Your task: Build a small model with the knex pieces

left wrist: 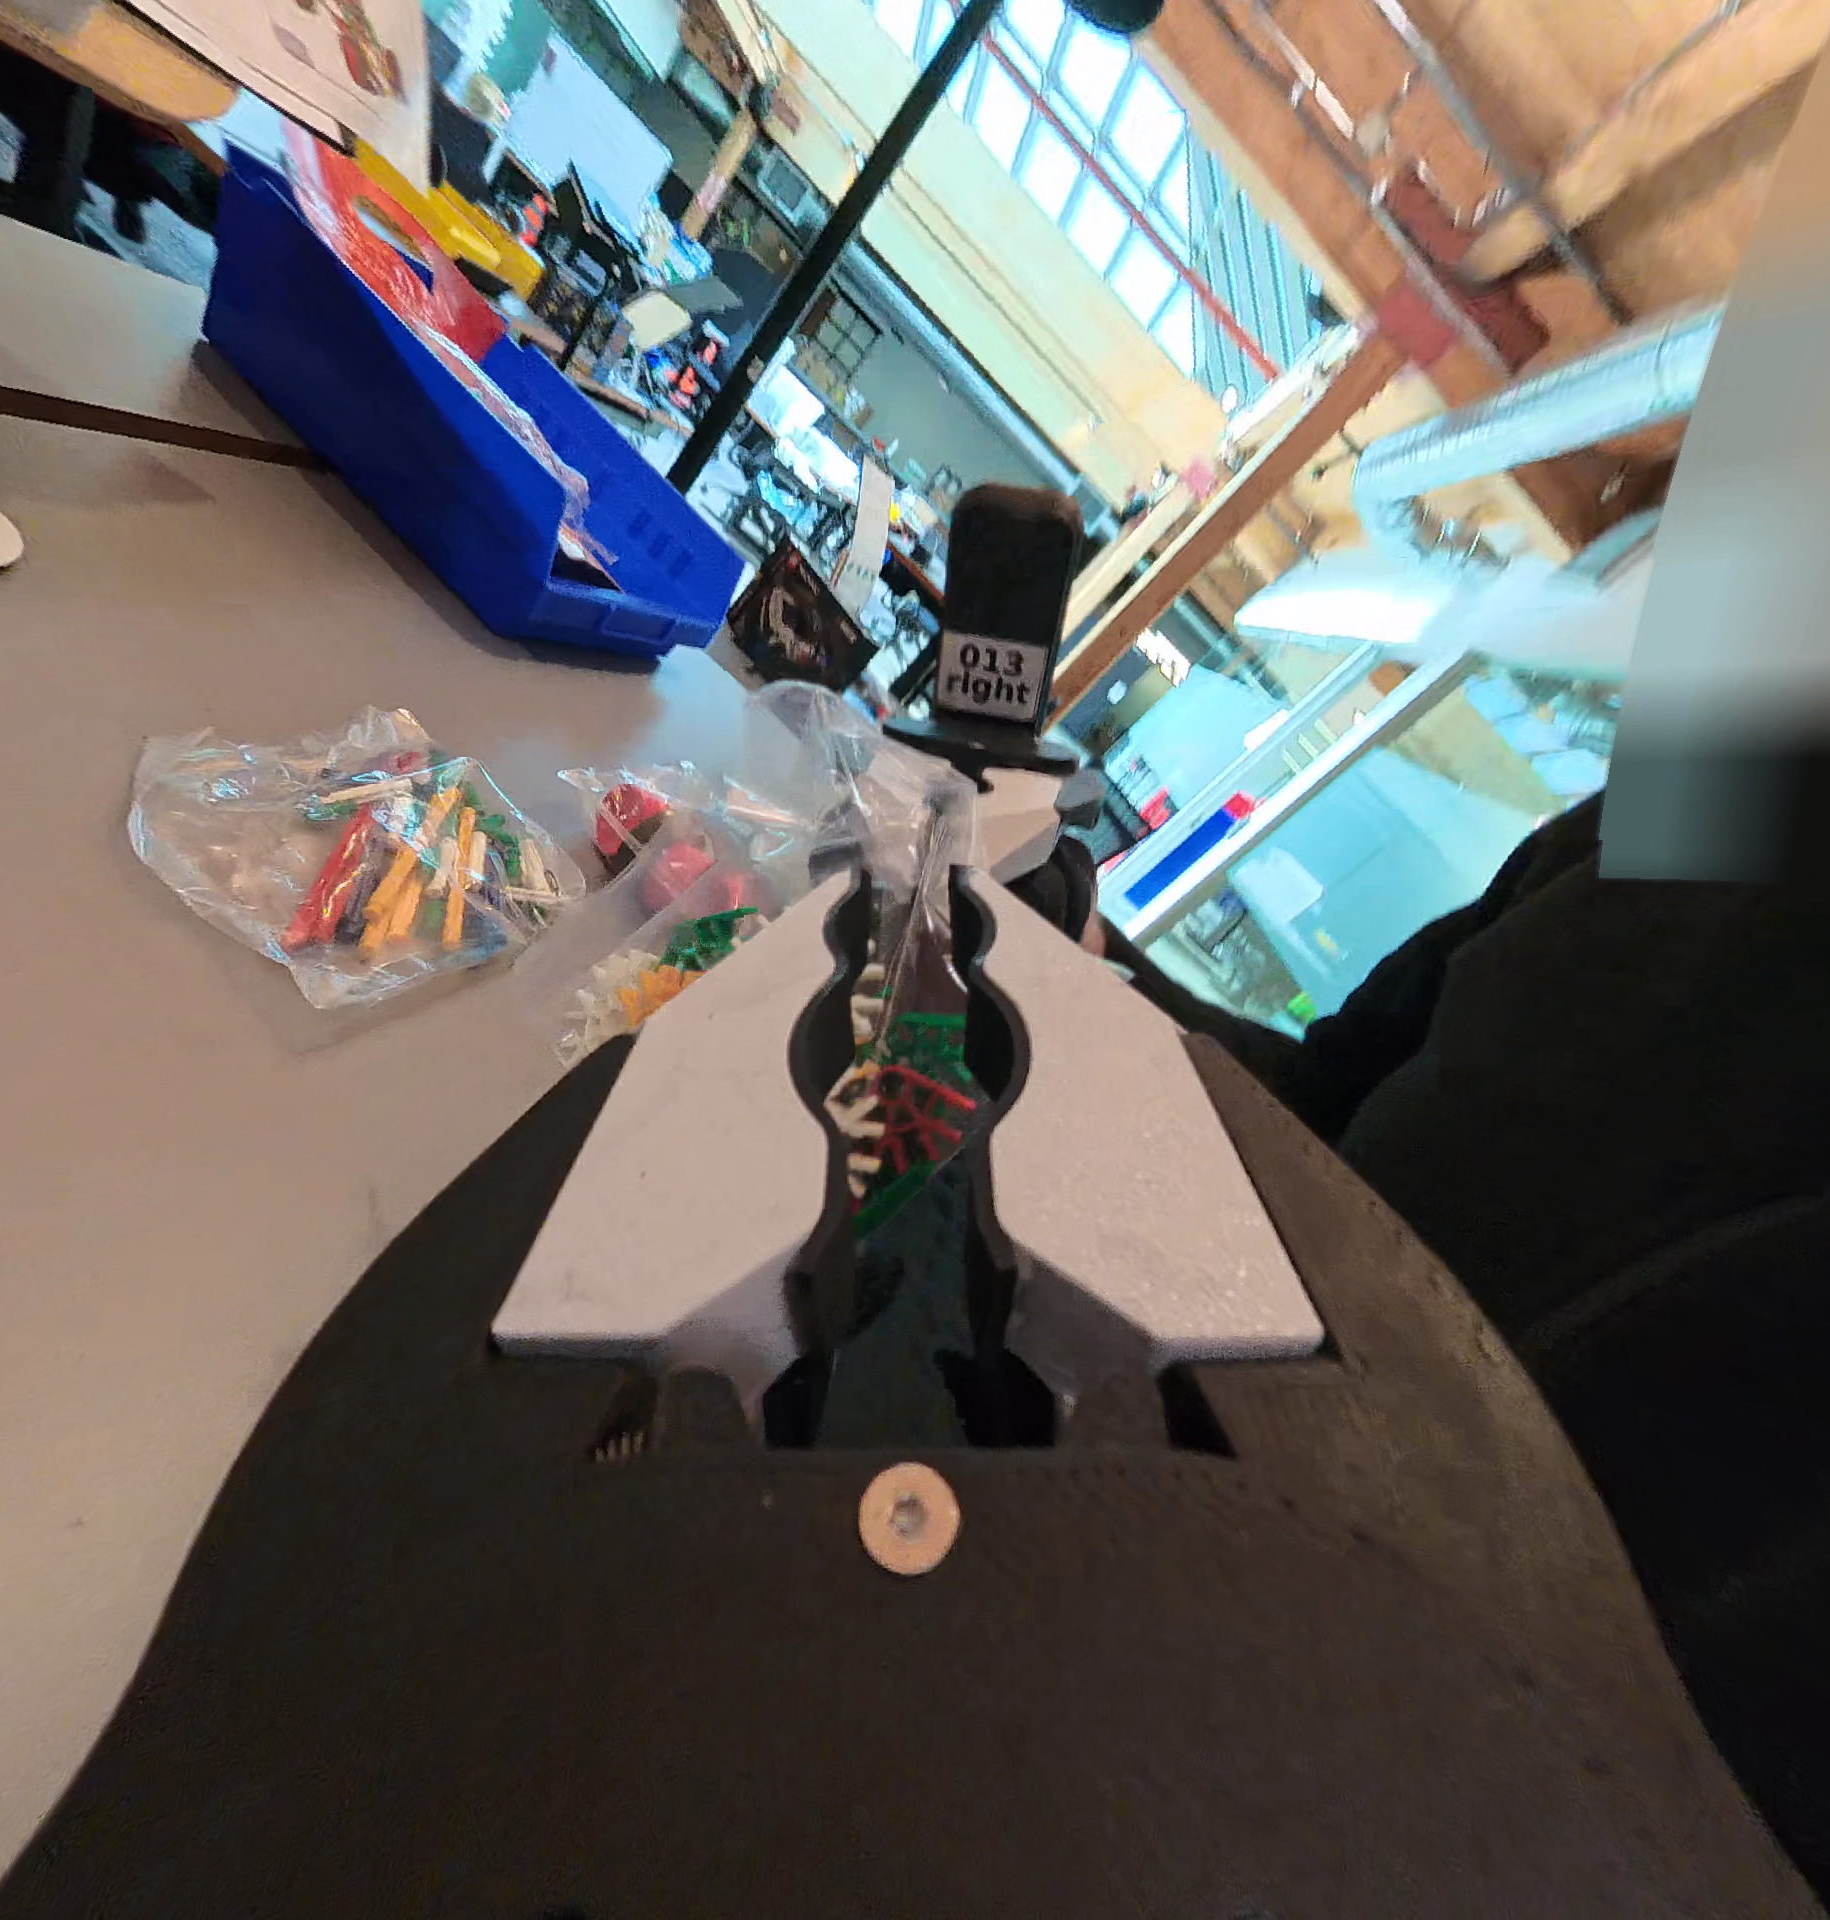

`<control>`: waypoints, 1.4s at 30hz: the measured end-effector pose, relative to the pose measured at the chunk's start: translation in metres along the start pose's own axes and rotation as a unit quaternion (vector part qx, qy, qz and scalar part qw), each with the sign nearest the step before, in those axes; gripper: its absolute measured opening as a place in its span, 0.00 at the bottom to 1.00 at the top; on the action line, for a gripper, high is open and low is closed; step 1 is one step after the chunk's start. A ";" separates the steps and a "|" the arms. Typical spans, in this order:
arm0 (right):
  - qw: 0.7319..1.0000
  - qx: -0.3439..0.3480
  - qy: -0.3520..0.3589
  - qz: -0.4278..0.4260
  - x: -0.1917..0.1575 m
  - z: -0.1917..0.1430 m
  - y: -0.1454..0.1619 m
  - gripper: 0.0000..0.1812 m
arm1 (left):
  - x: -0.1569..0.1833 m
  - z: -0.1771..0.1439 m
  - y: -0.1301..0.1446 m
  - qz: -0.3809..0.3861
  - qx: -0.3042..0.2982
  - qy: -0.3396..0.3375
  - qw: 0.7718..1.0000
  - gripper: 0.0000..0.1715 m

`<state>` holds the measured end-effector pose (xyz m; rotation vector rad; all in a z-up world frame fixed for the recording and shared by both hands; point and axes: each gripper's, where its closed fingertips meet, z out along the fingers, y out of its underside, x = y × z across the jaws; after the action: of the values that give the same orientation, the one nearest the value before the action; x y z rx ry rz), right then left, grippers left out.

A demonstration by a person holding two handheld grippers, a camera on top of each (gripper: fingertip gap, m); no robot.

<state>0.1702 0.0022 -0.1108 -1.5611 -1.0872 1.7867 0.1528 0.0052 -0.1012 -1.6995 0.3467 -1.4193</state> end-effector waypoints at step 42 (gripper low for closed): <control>0.999 -0.035 -0.014 0.018 -0.015 -0.026 0.018 0.00 | 0.013 0.035 0.043 0.094 -0.111 -0.009 0.989 0.00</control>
<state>0.2006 -0.0133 -0.1176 -1.6114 -1.1540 1.8175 0.2013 -0.0133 -0.1241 -1.8034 0.6584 -1.2630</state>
